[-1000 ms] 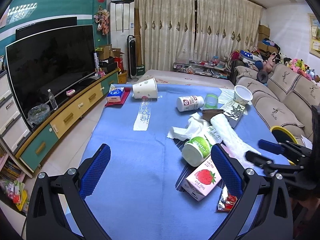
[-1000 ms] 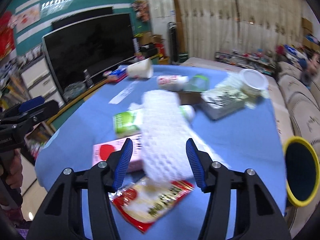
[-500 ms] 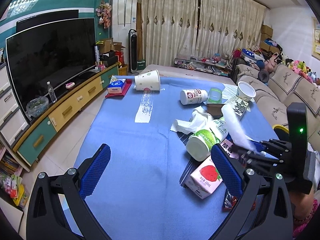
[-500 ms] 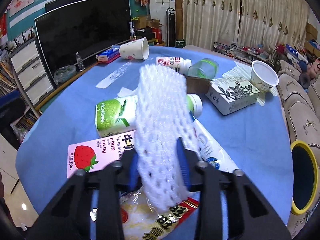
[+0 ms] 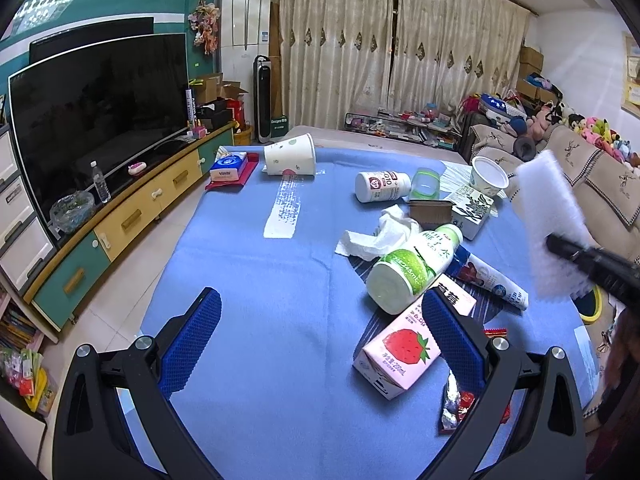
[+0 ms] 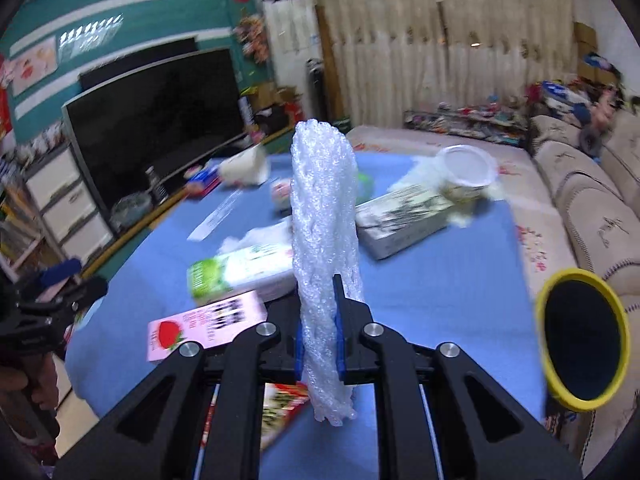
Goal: Collect trash
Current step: 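Carry the foam net to the yellow-rimmed bin and release it with the right gripper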
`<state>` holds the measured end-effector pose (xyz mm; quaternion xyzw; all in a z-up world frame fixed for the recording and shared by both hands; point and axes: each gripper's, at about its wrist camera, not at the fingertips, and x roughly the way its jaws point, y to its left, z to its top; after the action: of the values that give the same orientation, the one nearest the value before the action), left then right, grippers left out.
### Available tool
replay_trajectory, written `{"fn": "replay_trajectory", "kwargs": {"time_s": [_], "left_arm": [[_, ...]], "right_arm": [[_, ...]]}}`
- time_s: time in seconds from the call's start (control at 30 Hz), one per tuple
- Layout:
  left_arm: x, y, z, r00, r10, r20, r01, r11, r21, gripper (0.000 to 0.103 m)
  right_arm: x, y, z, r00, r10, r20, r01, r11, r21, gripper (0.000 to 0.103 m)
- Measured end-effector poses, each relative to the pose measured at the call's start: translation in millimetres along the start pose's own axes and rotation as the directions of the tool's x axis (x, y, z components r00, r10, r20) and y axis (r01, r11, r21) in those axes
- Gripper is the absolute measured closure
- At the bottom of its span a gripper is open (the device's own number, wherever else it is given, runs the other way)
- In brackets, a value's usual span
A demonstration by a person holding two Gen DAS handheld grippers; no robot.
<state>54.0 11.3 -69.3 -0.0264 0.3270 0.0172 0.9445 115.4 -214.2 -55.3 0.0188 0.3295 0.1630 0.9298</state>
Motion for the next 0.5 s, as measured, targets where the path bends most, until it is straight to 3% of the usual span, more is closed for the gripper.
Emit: {"fn": "replay_trajectory", "kwargs": {"time_s": [0.2,0.33,0.5], "left_arm": [[1.8,-17.2,-3.5,1.000,-0.025,-0.005,0.025,0.999,0.035,0.004],[6.0,-28.0,-4.1,0.998,-0.056,-0.022,0.057,0.998,0.042,0.004],[13.7,-41.8,-2.7,0.996,-0.082,-0.043,0.084,0.996,0.043,0.004]], "right_arm": [[-21.8,-76.7,-2.7,0.981,-0.191,0.034,0.186,0.975,0.117,0.092],[-20.7,-143.4,-12.6,0.946,-0.322,-0.020,0.319,0.924,0.209,0.092],[-3.1,-209.1,-31.3,0.915,-0.389,-0.109,0.404,0.871,0.279,0.092]]}}
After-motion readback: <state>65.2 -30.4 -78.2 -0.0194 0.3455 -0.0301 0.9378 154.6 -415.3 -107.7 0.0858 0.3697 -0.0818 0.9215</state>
